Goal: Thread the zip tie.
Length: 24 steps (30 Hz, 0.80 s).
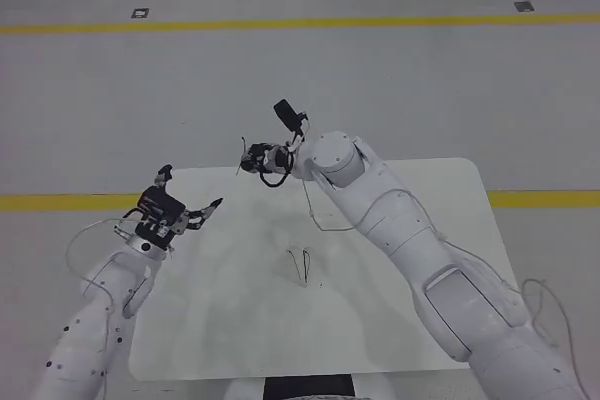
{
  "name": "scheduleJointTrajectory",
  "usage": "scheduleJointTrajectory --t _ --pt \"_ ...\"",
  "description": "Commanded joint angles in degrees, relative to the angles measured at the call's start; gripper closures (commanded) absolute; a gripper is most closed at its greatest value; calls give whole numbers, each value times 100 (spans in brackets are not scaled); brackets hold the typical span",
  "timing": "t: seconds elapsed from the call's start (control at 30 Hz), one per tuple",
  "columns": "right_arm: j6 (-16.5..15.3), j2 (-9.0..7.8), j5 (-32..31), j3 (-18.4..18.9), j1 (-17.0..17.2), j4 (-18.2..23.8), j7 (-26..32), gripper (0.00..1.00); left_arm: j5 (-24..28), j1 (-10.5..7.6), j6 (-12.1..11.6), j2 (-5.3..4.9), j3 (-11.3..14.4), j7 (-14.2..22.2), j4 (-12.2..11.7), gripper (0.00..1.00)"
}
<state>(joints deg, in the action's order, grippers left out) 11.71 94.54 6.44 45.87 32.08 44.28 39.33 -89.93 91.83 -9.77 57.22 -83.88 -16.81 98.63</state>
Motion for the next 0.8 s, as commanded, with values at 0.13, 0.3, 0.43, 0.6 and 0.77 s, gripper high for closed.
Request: scheduleJointTrajectory --t 0.13,0.3,0.43,0.6,0.77 --pt "4 35 10 -47 20 -53 -26 100 -3 -15 117 -82 76 -48 -16 0" --pt "-4 35 15 -42 39 -43 -52 100 -3 -78 126 -150 121 71 13 0" --pt "237 39 -32 -24 176 216 -286 100 -3 -296 660 -602 541 429 28 0" --pt "635 86 -66 -65 285 482 -569 100 -3 -808 1471 -1382 1559 402 -166 0" --pt "777 136 51 -45 355 546 -721 100 -3 -1536 2402 -2056 2919 289 -356 0"
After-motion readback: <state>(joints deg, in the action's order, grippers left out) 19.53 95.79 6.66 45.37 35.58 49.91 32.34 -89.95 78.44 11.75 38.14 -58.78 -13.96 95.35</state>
